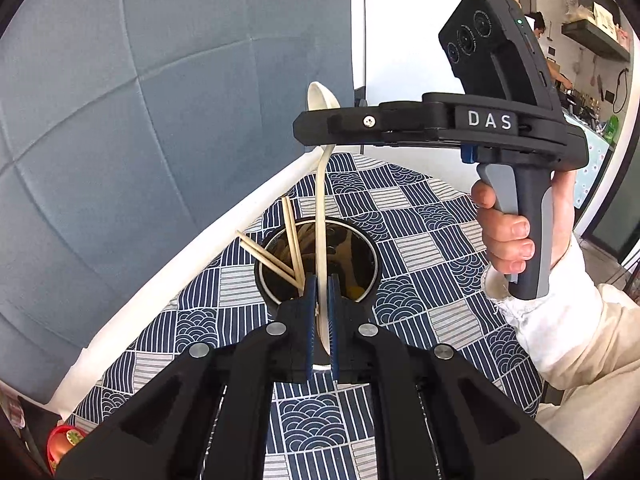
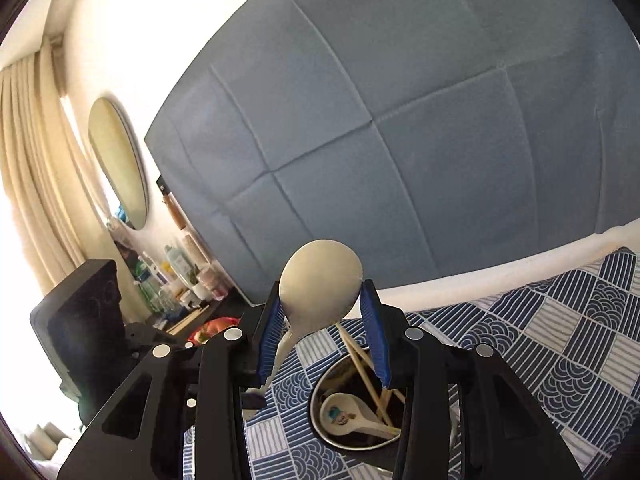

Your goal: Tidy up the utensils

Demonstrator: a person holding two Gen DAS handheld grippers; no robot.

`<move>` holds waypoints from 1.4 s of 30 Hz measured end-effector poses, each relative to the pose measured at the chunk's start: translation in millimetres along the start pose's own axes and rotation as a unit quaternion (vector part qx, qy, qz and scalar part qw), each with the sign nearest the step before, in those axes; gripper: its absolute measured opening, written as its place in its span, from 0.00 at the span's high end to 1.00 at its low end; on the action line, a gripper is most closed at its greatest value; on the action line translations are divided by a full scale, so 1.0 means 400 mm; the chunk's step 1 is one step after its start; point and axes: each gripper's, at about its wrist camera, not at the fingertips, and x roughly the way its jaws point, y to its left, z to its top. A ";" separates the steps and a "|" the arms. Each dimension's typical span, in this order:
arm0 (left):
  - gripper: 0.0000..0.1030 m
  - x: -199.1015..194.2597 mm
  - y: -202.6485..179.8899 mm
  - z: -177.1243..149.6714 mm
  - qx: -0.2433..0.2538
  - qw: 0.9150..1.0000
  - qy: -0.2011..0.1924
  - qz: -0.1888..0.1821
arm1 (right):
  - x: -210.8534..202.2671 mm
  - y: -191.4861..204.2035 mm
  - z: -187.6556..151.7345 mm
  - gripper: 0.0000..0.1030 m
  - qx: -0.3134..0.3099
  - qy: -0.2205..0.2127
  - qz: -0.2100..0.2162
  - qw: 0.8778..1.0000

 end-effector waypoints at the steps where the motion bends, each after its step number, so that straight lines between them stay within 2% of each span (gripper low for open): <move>1: 0.94 0.014 -0.002 0.009 0.000 1.000 0.002 -0.002 | -0.002 -0.011 0.004 0.65 -0.002 -0.001 -0.002 1.000; 6: 0.94 0.070 0.001 0.038 -0.004 1.000 0.008 -0.011 | -0.010 -0.046 0.026 0.65 -0.014 -0.007 -0.016 1.000; 11: 0.94 0.102 0.010 0.053 -0.011 1.000 0.008 -0.027 | -0.019 -0.046 0.037 0.65 -0.041 -0.017 -0.031 0.999; 16: 0.93 0.154 0.017 0.058 -0.013 0.999 0.024 -0.034 | -0.016 -0.042 0.030 0.65 -0.070 -0.018 -0.049 0.996; 23: 0.93 0.215 0.028 0.040 -0.021 0.998 0.046 -0.038 | 0.019 -0.026 0.001 0.65 -0.109 -0.001 -0.070 0.992; 29: 0.92 0.218 0.036 0.004 -0.028 0.998 0.049 -0.032 | 0.047 -0.017 -0.024 0.64 -0.120 0.015 -0.071 0.990; 30: 0.86 0.206 0.035 -0.002 -0.027 0.998 0.040 -0.030 | 0.049 -0.018 -0.026 0.64 -0.120 0.017 -0.070 0.990; 31: 0.80 0.194 0.037 -0.006 -0.030 0.999 0.032 -0.031 | 0.048 -0.018 -0.029 0.57 -0.121 0.015 -0.071 0.990; 32: 0.57 0.177 0.035 -0.009 -0.033 0.999 0.021 -0.026 | 0.043 -0.019 -0.031 0.48 -0.121 0.011 -0.072 0.990; 33: 0.39 0.154 0.034 -0.014 -0.034 0.999 0.004 -0.021 | 0.035 -0.019 -0.032 0.32 -0.121 0.005 -0.072 0.990; 34: 0.33 0.129 0.033 -0.020 -0.034 0.999 -0.012 -0.017 | 0.024 -0.017 -0.032 0.23 -0.122 -0.004 -0.068 0.990; 36: 0.16 0.089 0.030 -0.035 -0.037 0.999 -0.027 -0.009 | 0.000 -0.010 -0.032 0.21 -0.126 -0.017 -0.059 0.990; 37: 0.13 0.071 0.027 -0.044 -0.039 0.999 -0.035 0.004 | -0.010 -0.007 -0.031 0.16 -0.128 -0.019 -0.058 0.990; 38: 0.08 0.054 0.025 -0.054 -0.042 0.998 -0.044 0.016 | -0.019 -0.005 -0.030 0.16 -0.128 -0.023 -0.061 0.990; 42: 0.06 -0.001 0.020 -0.104 -0.064 0.995 -0.065 0.048 | -0.040 -0.004 -0.033 0.13 -0.123 -0.026 -0.075 0.989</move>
